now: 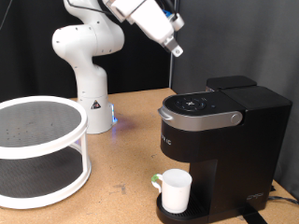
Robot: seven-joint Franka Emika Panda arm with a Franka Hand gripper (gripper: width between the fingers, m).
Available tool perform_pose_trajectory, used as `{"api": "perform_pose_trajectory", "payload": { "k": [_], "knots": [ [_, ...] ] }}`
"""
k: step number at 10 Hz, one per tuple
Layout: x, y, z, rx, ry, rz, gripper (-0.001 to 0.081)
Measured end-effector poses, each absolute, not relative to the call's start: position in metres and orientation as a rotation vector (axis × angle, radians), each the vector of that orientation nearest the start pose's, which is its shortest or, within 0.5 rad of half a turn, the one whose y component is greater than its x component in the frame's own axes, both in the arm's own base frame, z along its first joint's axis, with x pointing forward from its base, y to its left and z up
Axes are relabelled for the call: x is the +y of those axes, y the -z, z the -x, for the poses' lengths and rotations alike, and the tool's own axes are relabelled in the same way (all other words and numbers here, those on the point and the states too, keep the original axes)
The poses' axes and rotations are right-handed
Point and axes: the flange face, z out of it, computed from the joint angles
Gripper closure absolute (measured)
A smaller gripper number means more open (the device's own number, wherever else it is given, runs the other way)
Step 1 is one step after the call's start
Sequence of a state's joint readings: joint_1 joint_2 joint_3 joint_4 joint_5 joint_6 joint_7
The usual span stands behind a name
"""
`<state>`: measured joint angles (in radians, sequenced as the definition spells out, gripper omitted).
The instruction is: Make a cup of coffee with the keurig machine
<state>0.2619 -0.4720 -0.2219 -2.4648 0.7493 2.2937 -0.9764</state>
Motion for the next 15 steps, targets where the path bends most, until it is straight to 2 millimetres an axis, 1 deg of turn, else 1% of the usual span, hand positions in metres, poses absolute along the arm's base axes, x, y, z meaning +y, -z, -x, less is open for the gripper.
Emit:
{"api": "perform_pose_trajectory", "payload": {
  "k": [1,2,4,5,7,8,9,10,11,13,15],
  "knots": [
    [0.031,-0.503,-0.435,-0.798,0.763,2.421,0.0003],
    [0.038,-0.514,-0.439,-0.873,0.776,2.452,0.0003],
    [0.052,-0.537,-0.449,-1.039,0.764,2.548,0.0003],
    [0.059,-0.545,-0.455,-1.122,0.709,2.596,0.0003],
    [0.067,-0.553,-0.472,-1.252,0.534,2.638,0.0003],
    [0.071,-0.553,-0.481,-1.267,0.444,2.626,0.0003],
    [0.072,-0.552,-0.496,-1.267,0.367,2.617,0.0003],
    [0.071,-0.552,-0.496,-1.265,0.394,2.623,0.0003],
    [0.071,-0.550,-0.498,-1.303,0.428,2.657,0.0003],
    [0.076,-0.537,-0.499,-1.389,0.445,2.716,0.0003],
    [0.083,-0.525,-0.500,-1.404,0.426,2.716,0.0003]
  ]
}}
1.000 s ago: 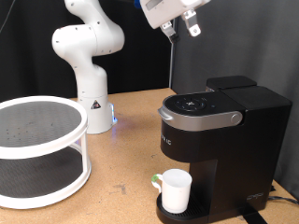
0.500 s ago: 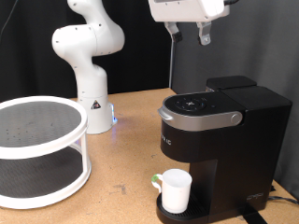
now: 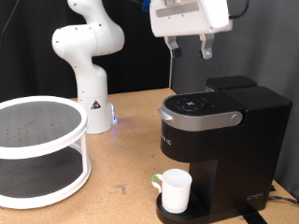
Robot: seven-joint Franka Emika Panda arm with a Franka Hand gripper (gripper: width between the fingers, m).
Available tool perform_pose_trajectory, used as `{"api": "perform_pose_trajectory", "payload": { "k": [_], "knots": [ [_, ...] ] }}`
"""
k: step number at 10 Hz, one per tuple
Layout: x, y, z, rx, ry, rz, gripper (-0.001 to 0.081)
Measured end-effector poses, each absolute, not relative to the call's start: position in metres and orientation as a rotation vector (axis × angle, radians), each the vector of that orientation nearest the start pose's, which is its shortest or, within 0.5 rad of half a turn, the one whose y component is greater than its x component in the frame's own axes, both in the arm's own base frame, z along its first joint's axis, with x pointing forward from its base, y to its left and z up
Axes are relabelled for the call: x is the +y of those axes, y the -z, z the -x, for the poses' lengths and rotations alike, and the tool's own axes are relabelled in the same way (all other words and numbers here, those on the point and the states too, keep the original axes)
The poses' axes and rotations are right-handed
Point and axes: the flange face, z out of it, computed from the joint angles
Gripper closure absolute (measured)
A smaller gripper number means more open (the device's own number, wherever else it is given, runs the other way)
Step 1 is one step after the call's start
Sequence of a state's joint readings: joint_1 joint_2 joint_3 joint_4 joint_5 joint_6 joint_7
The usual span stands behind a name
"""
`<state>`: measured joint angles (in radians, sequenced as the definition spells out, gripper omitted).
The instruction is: Make a cup of coffee with the keurig machine
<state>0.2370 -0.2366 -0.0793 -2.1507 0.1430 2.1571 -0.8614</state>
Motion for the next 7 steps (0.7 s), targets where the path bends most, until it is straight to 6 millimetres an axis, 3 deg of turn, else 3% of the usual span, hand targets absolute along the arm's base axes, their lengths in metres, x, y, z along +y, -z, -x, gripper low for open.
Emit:
{"api": "perform_pose_trajectory", "payload": {
  "k": [4,7],
  "knots": [
    [0.095,-0.499,-0.498,-1.432,0.381,2.706,0.0003],
    [0.099,-0.479,-0.502,-1.403,0.509,2.741,0.0030]
  ]
}}
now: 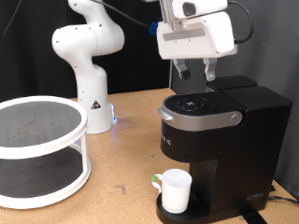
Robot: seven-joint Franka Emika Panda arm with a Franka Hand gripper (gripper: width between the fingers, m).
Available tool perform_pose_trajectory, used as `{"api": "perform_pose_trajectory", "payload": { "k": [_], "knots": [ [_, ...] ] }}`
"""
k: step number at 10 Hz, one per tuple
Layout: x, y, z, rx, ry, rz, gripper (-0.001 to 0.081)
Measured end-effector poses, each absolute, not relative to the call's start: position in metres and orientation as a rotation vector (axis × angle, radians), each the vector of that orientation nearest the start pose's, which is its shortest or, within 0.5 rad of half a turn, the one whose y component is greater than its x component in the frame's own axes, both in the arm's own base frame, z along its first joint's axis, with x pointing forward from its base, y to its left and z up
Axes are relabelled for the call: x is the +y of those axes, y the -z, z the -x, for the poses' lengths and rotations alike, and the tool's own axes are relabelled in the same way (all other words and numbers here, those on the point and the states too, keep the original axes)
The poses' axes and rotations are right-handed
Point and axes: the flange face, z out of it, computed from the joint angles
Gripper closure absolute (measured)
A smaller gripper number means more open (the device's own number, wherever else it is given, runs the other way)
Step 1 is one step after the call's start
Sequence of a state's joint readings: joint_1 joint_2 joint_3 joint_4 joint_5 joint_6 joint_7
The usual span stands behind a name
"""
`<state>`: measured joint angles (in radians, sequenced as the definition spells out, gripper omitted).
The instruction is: Make a cup of coffee with the keurig machine
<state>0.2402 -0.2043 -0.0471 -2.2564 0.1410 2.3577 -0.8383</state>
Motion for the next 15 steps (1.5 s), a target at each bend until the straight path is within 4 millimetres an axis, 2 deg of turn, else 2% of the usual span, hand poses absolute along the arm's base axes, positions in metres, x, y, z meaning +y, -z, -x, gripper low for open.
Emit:
{"api": "perform_pose_trajectory", "payload": {
  "k": [1,2,3,4,5,6,7,11,15],
  "knots": [
    [0.099,-0.473,-0.501,-1.403,0.521,2.744,0.0206],
    [0.099,-0.469,-0.499,-1.403,0.514,2.744,0.0206],
    [0.100,-0.464,-0.497,-1.403,0.500,2.744,0.0388],
    [0.100,-0.459,-0.495,-1.404,0.484,2.744,0.0524],
    [0.100,-0.453,-0.493,-1.404,0.466,2.743,0.0524],
    [0.099,-0.447,-0.491,-1.406,0.449,2.743,0.0706],
    [0.099,-0.442,-0.488,-1.411,0.433,2.745,0.0774],
    [0.097,-0.426,-0.490,-1.413,0.434,2.763,0.0804],
    [0.097,-0.426,-0.490,-1.411,0.433,2.764,0.0806]
  ]
}}
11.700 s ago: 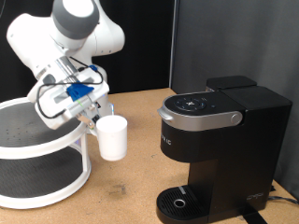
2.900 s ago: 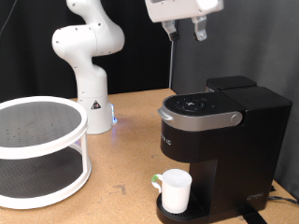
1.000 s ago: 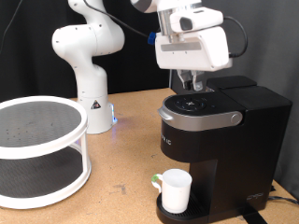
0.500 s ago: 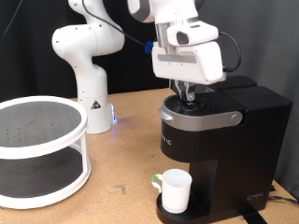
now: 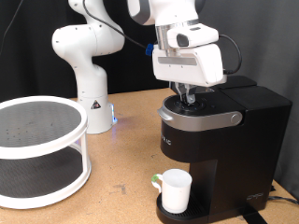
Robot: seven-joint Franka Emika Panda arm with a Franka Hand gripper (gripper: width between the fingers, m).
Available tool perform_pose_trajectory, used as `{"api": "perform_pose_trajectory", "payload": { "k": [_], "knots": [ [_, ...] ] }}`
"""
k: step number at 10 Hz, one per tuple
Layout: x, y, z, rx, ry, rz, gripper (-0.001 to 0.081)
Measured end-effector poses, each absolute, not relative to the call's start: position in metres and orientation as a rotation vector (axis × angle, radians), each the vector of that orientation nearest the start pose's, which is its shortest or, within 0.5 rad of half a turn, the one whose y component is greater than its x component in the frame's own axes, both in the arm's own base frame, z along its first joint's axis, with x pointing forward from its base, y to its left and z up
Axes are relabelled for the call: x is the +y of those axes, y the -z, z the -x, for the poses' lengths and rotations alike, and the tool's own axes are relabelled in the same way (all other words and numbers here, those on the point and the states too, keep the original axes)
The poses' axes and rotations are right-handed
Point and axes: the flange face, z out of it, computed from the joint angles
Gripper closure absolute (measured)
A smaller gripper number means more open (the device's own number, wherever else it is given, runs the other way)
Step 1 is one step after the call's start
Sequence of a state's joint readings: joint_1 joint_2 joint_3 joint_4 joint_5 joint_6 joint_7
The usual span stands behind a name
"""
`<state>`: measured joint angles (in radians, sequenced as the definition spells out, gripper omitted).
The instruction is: Make a cup of coffee with the keurig machine
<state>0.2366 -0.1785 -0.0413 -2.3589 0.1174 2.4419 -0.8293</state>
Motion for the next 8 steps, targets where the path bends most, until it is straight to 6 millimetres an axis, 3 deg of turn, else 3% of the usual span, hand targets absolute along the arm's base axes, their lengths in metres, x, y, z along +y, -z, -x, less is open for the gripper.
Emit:
{"api": "perform_pose_trajectory", "payload": {
  "k": [8],
  "knots": [
    [0.082,-0.424,-0.522,-1.139,0.151,2.723,0.0806]
  ]
}}
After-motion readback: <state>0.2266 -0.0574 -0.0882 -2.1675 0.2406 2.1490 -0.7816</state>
